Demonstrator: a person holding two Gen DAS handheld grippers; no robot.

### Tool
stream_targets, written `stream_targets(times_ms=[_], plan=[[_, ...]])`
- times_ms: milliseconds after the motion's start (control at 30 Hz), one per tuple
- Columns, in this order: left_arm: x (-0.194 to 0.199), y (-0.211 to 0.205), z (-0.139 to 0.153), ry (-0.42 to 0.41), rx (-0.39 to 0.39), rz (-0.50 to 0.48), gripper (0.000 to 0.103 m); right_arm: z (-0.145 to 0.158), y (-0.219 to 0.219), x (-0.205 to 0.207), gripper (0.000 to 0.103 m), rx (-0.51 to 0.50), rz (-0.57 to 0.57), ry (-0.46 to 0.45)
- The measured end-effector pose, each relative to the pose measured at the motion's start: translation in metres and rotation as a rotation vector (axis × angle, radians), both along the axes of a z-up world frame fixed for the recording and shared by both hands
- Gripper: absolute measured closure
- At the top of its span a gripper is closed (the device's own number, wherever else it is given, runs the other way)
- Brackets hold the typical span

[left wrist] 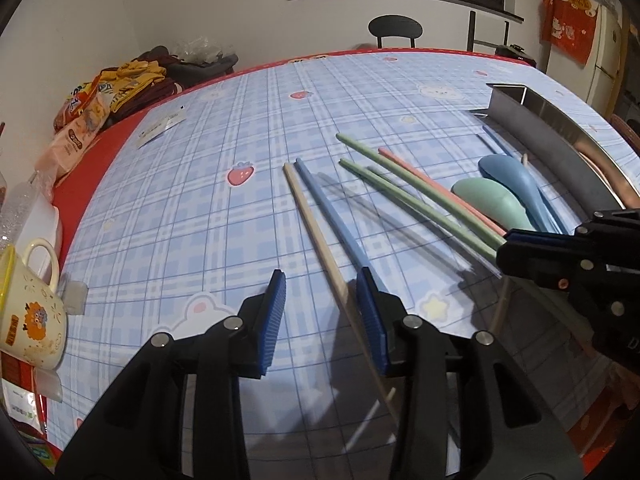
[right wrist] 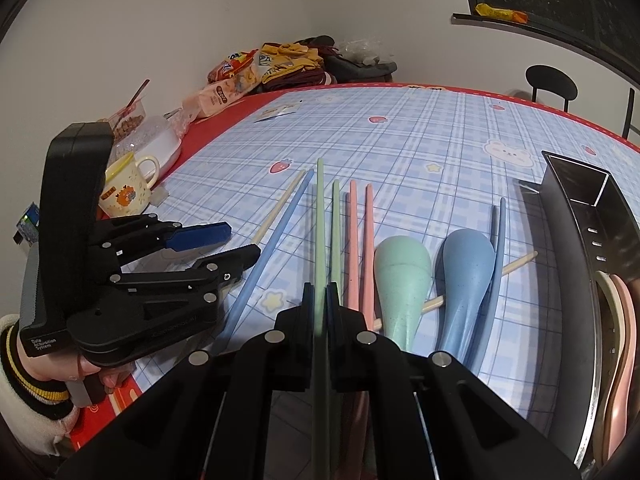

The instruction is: Organize utensils

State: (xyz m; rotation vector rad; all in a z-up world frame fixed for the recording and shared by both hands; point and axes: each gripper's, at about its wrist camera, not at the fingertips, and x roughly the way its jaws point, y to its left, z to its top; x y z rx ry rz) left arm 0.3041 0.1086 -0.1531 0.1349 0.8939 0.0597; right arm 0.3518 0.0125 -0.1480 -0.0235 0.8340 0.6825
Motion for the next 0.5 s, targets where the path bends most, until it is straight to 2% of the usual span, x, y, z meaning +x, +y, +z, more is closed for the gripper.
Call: stream_targets(times_ms=[200, 333, 433, 500], plan=[[0.0016, -0.0018, 0.0001, -0.001, 0.017, -0.005, 0.063, -0.0001, -0.0005, 0.0007, 0.096, 0.002, -0.001, 0.002], [0.0063, 0.0042, -0.0003, 0.01, -0.029, -0.009, 0.065, -0.0001, -0.0001, 0.0006, 0.096, 0.002, -0.001, 0.002], [0.0055, 0.0055, -0.0008, 0.013, -0.064, -0.026, 0.072, -0.0003, 0.0001, 0.0006, 0.096, 0.003, -0.003, 0.004], [0.0047, 0.0022, -0.0012, 0.01, -0.059, -0.039, 0.081, -0.001, -0.0003, 0.0012, 0.096, 0.004, -0.003, 0.006]])
